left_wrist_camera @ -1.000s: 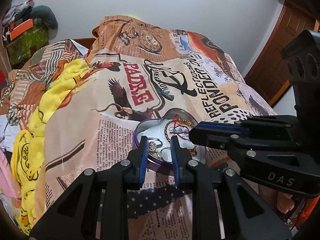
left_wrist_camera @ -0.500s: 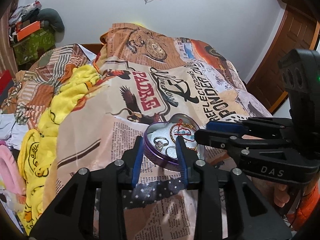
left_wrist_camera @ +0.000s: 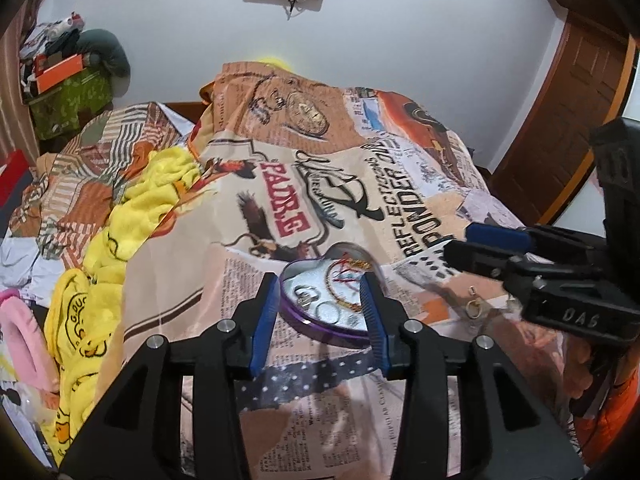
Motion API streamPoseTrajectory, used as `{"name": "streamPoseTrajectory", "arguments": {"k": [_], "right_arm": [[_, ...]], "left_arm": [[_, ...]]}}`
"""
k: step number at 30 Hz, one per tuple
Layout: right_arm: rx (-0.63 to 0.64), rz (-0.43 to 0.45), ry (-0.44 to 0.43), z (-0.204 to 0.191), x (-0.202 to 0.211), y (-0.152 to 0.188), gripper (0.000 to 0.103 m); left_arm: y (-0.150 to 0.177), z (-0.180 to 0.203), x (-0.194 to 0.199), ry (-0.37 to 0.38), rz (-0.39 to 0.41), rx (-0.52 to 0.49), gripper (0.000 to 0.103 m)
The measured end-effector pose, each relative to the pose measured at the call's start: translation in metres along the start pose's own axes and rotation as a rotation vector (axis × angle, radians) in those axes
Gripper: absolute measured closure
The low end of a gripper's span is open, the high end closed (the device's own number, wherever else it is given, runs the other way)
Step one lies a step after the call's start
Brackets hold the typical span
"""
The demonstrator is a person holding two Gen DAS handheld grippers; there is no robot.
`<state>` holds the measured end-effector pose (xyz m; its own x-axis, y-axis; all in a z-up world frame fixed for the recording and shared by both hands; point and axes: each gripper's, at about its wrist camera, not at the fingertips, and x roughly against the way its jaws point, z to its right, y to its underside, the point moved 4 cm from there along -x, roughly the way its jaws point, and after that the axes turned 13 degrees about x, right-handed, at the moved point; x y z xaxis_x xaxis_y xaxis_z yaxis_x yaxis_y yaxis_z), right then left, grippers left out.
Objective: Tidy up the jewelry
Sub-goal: 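Move both open tools back to the last gold ring and earring, then grasp the gold ring with the left tool while the right tool grasps a small earring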
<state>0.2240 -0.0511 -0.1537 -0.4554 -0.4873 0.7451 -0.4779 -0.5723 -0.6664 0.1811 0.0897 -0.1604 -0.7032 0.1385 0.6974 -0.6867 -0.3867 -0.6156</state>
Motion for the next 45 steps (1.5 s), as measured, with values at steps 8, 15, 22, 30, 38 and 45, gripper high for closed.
{"name": "streamPoseTrajectory", "arguments": {"k": [8,15,22,30,38,45], "right_arm": [[-0.032,0.032,0.118,0.039,0.037,0.012,0.062],[-0.089,0.004,0.157,0.067,0.048,0.038,0.062],[-0.122,-0.026,0.158,0.080,0.048,0.060,0.062],[-0.137,-0.064,0.147,0.089,0.042,0.082,0.062],[-0.164,-0.072,0.124,0.095,0.038,0.090,0.062],[-0.152,-0.071,0.109,0.092,0.033,0.088,0.062]], "left_arm": [[-0.003,0.038,0.001,0.052,0.006,-0.049,0.062],[0.011,0.073,-0.016,0.086,-0.048,-0.108,0.060],[0.038,0.101,-0.051,0.101,-0.155,-0.161,0.060],[0.061,0.116,-0.086,0.153,-0.290,-0.119,0.060],[0.072,0.135,-0.095,0.141,-0.287,-0.209,0.064],[0.069,0.131,-0.101,0.117,-0.262,-0.208,0.085]]}}
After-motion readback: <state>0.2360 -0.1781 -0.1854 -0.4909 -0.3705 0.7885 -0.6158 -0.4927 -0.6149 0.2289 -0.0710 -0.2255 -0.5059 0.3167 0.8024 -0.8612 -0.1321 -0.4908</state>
